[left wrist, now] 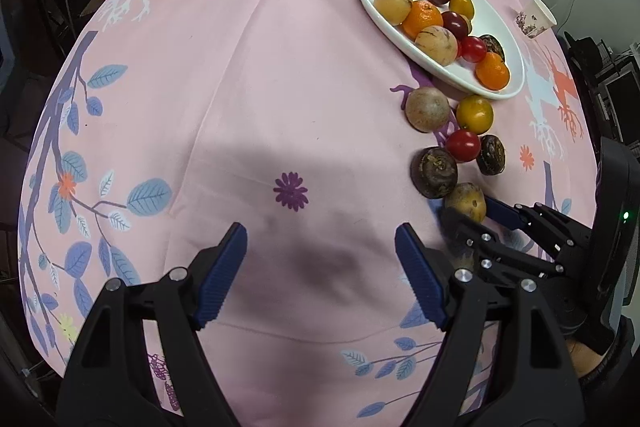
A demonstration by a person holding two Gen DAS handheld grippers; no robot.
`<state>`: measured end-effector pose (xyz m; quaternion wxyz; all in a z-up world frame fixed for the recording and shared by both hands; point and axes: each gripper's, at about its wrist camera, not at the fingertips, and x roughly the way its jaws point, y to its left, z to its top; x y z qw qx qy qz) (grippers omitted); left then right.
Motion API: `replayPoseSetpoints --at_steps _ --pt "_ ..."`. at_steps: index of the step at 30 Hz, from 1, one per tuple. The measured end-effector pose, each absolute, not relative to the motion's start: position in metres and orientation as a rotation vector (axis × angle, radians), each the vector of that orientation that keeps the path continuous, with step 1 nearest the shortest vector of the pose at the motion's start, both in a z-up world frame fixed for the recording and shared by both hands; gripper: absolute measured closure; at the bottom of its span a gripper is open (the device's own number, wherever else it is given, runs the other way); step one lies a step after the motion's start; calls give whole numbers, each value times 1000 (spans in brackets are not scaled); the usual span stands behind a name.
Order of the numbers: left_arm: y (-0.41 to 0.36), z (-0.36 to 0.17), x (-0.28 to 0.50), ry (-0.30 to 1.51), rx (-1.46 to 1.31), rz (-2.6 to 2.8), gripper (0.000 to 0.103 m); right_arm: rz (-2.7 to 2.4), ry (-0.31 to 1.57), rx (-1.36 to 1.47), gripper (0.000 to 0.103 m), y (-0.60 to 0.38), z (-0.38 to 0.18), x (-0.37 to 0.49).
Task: Organize fruits
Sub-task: 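Grasp a dark mangosteen with the left tool while the right tool grasps a yellow-brown fruit, then carry mangosteen and yellow-brown fruit over the plate and open both tools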
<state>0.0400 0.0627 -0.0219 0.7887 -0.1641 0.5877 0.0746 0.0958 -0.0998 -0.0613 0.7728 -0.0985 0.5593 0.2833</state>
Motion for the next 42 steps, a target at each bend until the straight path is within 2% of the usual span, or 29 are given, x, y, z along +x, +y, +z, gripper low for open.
replayPoseSetpoints --at_steps 9,18,23,25,26,42 --pt "25 -30 62 1265 -242 55 25 562 1214 -63 64 -165 -41 92" --pt "-18 -49 98 1272 -145 -15 28 485 1248 32 64 -222 -47 83" --pt "-29 -65 112 1299 -120 -20 46 483 1250 47 64 -230 -48 84" --pt "-33 -68 113 1292 -82 -23 59 488 1247 45 64 -229 -47 86" --pt "-37 -67 113 1283 -58 -33 62 492 1245 43 64 -227 -47 88" --pt "10 -5 116 1167 -226 -21 62 560 1164 35 64 -197 -13 129"
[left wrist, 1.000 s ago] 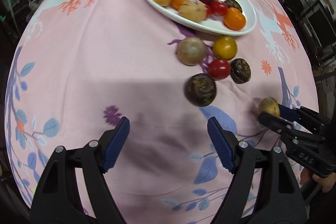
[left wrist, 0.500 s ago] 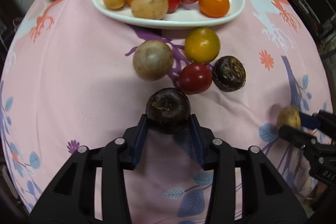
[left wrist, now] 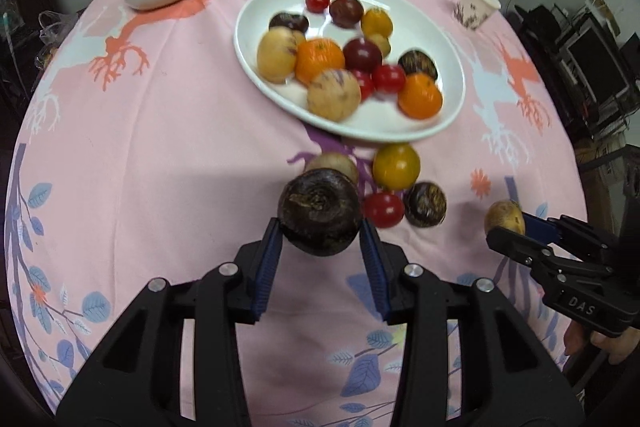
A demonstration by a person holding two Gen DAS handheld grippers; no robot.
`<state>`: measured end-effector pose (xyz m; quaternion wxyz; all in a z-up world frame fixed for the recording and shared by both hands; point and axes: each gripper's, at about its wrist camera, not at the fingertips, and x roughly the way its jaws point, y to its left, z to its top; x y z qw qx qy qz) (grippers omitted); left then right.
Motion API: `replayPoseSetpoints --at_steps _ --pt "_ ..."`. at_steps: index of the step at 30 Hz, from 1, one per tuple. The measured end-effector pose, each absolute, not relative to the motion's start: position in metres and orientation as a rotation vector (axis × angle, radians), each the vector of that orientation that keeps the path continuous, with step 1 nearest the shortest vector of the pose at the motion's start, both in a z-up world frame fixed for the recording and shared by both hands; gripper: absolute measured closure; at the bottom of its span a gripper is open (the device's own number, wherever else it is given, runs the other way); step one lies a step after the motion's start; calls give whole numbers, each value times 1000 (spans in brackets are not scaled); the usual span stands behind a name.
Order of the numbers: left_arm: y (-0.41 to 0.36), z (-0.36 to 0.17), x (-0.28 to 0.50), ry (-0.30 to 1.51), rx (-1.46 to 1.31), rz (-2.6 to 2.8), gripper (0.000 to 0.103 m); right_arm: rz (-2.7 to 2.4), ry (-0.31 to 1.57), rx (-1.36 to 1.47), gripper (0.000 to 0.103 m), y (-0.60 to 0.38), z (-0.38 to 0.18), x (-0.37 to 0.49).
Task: Organize fruits
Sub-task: 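Carry mangosteen and yellow-brown fruit over the plate and open both tools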
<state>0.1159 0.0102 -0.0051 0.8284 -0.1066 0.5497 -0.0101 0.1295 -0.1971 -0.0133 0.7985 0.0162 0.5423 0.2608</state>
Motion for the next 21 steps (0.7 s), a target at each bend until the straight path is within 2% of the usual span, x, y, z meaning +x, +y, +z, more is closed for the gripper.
replayPoseSetpoints --at_steps 11,21 --pt "15 25 172 1087 -192 -40 62 580 1053 98 64 -175 21 198" --pt "6 7 221 1107 -177 -61 62 586 1061 124 64 -151 4 243"
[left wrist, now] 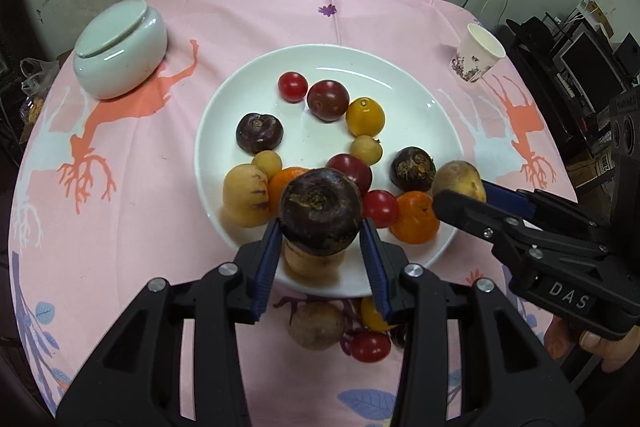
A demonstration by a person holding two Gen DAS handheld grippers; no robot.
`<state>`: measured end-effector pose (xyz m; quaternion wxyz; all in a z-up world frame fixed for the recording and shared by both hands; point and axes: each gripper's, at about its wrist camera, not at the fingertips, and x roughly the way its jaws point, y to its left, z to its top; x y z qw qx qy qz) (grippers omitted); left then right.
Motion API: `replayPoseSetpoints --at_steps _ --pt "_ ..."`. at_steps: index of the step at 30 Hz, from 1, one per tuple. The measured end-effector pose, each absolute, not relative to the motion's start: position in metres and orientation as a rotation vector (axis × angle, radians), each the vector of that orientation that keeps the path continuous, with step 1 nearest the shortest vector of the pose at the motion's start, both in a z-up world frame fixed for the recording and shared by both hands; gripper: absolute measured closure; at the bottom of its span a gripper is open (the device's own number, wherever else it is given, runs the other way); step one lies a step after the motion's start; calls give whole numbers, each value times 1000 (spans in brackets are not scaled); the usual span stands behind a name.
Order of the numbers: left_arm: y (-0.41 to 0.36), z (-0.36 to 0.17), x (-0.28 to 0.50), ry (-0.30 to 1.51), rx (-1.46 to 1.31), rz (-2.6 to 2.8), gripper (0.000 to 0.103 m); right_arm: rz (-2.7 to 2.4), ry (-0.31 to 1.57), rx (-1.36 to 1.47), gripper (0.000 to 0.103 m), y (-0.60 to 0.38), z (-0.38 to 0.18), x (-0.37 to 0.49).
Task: Organize fruits
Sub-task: 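Carry mangosteen and yellow-brown fruit over the plate and open both tools, then grasp a brown round fruit with the left tool while the right tool grasps a mangosteen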
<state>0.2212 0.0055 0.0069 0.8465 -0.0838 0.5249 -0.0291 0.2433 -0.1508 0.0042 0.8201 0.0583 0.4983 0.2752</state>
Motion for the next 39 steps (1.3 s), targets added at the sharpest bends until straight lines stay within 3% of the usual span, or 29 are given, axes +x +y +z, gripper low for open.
replayPoseSetpoints --at_steps 5,9,11,22,39 --pt "7 0 233 1116 -184 -45 62 561 1091 166 62 -148 -7 255" --pt "12 5 231 1090 -197 -24 53 530 1113 212 58 -154 -12 257" --pt "13 7 228 1091 -203 -22 53 521 1101 221 38 -158 -10 254" --pt "19 9 185 1119 -235 14 41 503 1124 218 38 -181 -6 216" --pt "27 -15 99 1220 -279 65 35 431 1234 184 39 -229 -33 133"
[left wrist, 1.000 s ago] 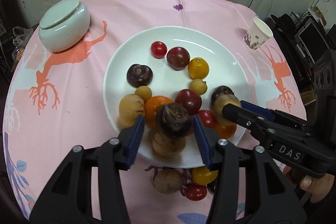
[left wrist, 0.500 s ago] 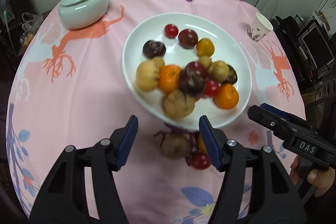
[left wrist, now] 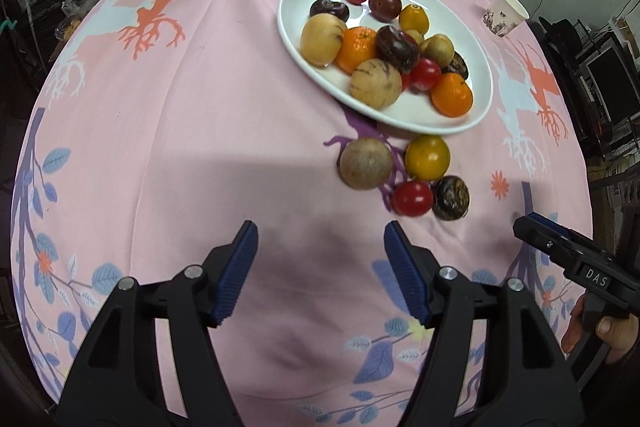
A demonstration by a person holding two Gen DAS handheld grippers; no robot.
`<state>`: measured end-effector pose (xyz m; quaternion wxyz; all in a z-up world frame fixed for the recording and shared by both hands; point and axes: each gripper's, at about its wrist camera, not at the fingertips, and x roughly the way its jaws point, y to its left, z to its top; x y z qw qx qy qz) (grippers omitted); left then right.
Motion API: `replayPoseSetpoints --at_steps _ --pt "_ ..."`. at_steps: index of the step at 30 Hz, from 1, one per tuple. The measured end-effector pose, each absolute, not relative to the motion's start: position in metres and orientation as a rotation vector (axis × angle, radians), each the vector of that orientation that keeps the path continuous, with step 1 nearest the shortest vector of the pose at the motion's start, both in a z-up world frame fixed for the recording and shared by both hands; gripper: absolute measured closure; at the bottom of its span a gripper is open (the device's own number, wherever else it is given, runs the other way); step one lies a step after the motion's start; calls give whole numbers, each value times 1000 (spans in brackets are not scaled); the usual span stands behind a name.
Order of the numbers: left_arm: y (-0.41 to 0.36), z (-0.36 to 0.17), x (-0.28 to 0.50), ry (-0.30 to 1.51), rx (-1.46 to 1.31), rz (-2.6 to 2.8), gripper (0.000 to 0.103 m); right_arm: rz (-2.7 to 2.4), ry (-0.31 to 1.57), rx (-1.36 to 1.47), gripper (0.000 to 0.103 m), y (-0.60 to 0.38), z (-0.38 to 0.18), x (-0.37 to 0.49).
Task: Organize fruits
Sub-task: 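Grasp a brown round fruit with the left tool while the right tool grasps a mangosteen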
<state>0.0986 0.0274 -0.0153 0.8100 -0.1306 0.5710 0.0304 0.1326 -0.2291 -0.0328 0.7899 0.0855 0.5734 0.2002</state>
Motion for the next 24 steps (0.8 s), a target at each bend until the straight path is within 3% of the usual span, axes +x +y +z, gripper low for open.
replayPoseSetpoints --at_steps 7,20,24 --pt "25 -20 81 1244 -282 60 29 493 1193 12 39 -200 -33 116" --pt "42 -30 76 1270 -322 88 27 579 1170 -172 39 -141 -53 141" --pt "45 -35 81 1281 -346 86 27 591 1182 -195 44 -132 -59 149"
